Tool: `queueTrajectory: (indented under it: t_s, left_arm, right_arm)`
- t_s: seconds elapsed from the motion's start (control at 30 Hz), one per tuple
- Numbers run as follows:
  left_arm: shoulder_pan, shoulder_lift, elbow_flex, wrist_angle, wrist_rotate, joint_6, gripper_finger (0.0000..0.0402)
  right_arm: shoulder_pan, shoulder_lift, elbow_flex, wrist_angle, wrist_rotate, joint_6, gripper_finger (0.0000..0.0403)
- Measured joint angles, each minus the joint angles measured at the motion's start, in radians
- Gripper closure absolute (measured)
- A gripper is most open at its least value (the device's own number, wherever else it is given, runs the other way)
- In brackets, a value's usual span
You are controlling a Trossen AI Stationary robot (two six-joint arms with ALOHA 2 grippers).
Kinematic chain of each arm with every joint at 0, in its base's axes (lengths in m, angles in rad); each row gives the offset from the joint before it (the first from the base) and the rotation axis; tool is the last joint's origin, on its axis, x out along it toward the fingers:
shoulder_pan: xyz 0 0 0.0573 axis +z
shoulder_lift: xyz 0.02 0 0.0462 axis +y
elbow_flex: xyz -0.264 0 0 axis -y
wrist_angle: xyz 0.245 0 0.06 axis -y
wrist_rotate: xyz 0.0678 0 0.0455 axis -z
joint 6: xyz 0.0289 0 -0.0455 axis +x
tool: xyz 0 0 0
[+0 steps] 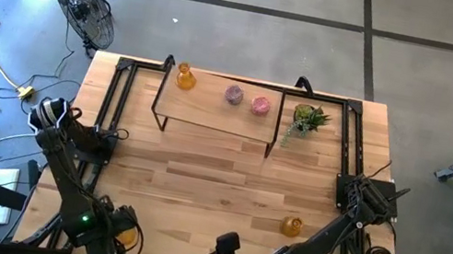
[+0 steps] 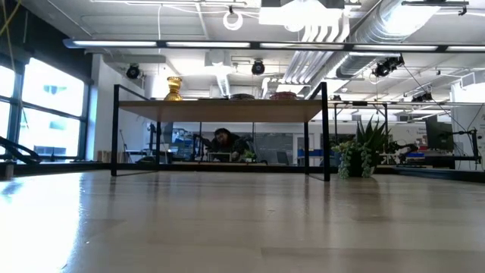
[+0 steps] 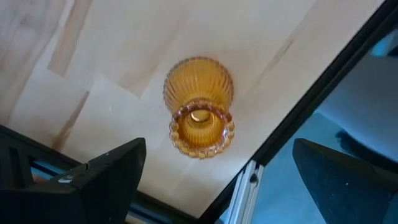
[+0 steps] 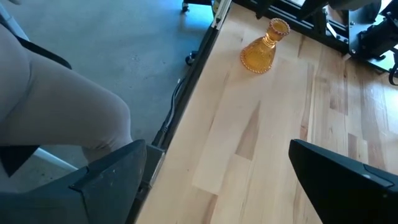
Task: Pick & Place candle stick holders
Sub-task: Put the left yellow glass candle holder on the shelf
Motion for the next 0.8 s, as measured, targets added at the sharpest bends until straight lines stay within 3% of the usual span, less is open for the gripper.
queueTrajectory:
  t_s: [0.8]
  left_arm:
    - [0.000, -0.001, -0.167, 0.094, 0.003, 0.061, 0.0002]
  right_arm:
    - [0.000, 0.000, 0.000, 0.000, 0.000, 0.000, 0.0015]
